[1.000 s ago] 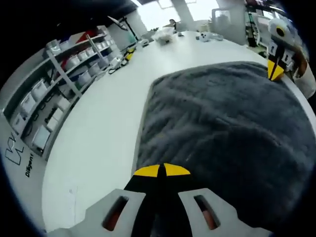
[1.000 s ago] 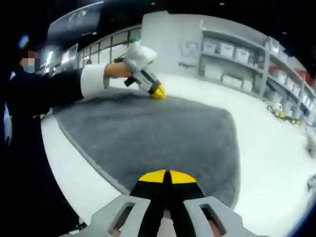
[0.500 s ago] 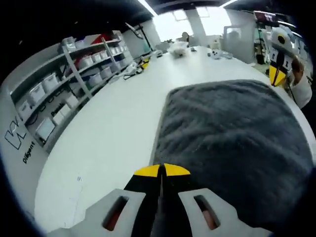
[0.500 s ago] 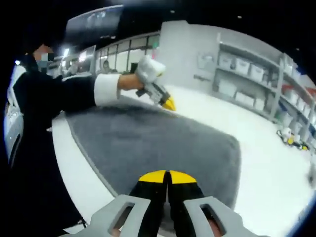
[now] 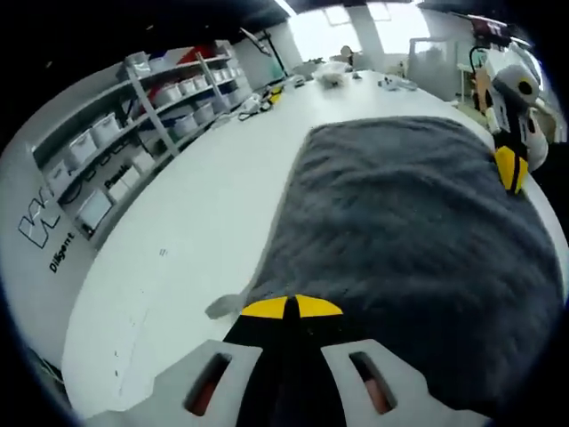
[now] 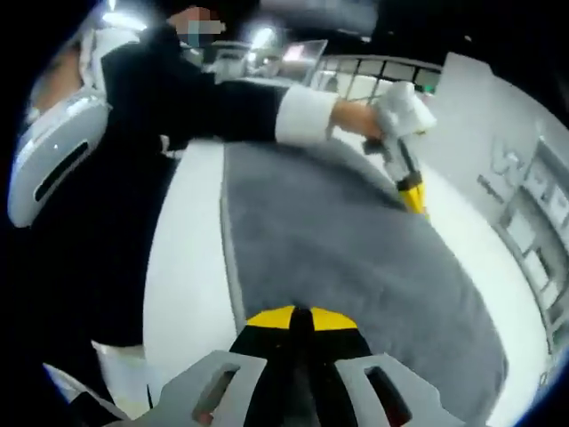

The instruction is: Open the folded towel by lifting each exposed corner and separating the folded layers until the towel lies flat within the target outline without major curled edges

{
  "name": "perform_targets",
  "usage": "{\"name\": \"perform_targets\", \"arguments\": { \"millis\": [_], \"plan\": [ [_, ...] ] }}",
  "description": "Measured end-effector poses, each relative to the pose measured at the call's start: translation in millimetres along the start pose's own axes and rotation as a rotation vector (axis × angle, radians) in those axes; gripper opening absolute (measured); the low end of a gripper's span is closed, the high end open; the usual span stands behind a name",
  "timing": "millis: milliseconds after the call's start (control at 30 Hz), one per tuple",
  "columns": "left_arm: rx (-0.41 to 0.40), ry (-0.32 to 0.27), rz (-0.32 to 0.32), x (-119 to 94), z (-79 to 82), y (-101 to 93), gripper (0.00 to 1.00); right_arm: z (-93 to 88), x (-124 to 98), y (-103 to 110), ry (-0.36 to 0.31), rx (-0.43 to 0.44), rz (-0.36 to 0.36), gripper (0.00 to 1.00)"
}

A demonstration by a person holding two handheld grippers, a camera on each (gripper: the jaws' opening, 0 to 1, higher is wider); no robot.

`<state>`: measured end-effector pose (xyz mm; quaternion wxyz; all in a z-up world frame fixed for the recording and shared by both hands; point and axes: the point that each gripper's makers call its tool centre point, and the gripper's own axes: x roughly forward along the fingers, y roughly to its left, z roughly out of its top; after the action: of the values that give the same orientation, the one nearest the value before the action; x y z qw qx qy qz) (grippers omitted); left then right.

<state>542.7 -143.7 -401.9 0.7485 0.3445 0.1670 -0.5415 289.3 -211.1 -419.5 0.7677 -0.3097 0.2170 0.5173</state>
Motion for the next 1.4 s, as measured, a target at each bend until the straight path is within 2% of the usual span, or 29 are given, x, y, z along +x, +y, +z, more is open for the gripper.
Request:
{"name": "perform_targets", "arguments": {
  "millis": [67, 133, 167, 200, 367, 467, 533, 600, 700, 733, 867, 900, 933, 1000, 1100, 1233, 1367, 1400],
  "plan": [
    [0.016, 0.022, 0.023, 3.8, -6.7, 0.6, 0.01, -0.2, -0.3, 0.2, 0.004, 0.004, -0.001, 0.0],
    [0.062, 0.08, 0.044, 7.8, -19.5, 2.0, 0.01, -2.2, -1.8, -0.6, 0.006, 0.034, -0.009, 0.0],
    [0.051, 0.033, 0.048, 6.5, -13.9, 0.1, 0.01, -2.6, -2.1, -0.8, 0.002, 0.051, -0.011, 0.0],
    [0.047, 0.024, 0.054, 6.2, -13.0, 1.2, 0.0, -3.1, -2.4, -0.4, 0.0, 0.076, -0.011, 0.0],
    [0.044, 0.018, 0.075, 5.8, -12.4, 0.3, 0.0, -3.8, -3.2, 1.2, 0.003, 0.08, -0.014, 0.0],
    [0.046, 0.027, 0.107, 7.8, -13.4, 6.2, 0.0, -4.1, -4.6, 4.2, 0.003, 0.093, -0.008, 0.0],
    [0.012, 0.017, 0.117, 8.9, -12.7, 7.9, 0.0, -4.3, -5.3, 5.4, 0.005, 0.079, -0.008, 0.0],
    [0.035, 0.024, 0.116, 7.4, -12.8, 6.0, 0.0, -4.1, -5.4, 5.5, 0.008, 0.075, -0.007, 0.0],
    [0.059, 0.039, 0.099, 3.8, -13.2, 4.3, 0.0, -4.4, -6.0, 5.5, 0.024, 0.035, -0.01, 0.0],
    [0.045, 0.051, 0.088, -0.7, -14.1, 5.2, 0.0, -4.3, -7.5, 6.1, 0.032, 0.0, -0.008, 0.0],
    [0.02, 0.104, 0.038, -13.6, -25.5, 3.5, 0.0, -6.4, -12.1, 3.7, 0.032, -0.028, -0.021, 0.0],
    [0.017, 0.105, 0.032, -19.8, -27.3, 6.5, 0.0, -8.2, -14.3, -0.7, 0.036, -0.034, -0.043, 0.02],
    [-0.007, 0.104, 0.02, -24.8, -28.8, 8.8, 0.0, -9.4, -16.1, -4.2, 0.039, -0.032, -0.061, 0.02],
    [-0.062, 0.118, -0.048, -35.9, -35.4, 4.2, 0.0, -10.4, -18.7, -9.4, 0.044, -0.022, -0.088, 0.02],
    [-0.072, 0.156, -0.096, -52.4, -49.8, 5.1, 0.0, -10.7, -20.3, -16.9, 0.052, -0.025, -0.126, 0.03],
    [-0.085, 0.186, -0.107, -66.3, -64.0, 9.4, 0.02, -4.7, -20.2, -31.8, 0.03, 0.006, -0.177, 0.04],
    [-0.173, 0.209, -0.118, -72.0, -72.0, 10.7, 0.12, -1.5, -16.3, -39.3, 0.002, 0.041, -0.185, 0.09],
    [-0.181, 0.214, -0.125, -71.5, -74.0, 10.3, 0.13, 2.8, -14.9, -39.1, -0.027, 0.042, -0.18, 0.11]
  ]
}}
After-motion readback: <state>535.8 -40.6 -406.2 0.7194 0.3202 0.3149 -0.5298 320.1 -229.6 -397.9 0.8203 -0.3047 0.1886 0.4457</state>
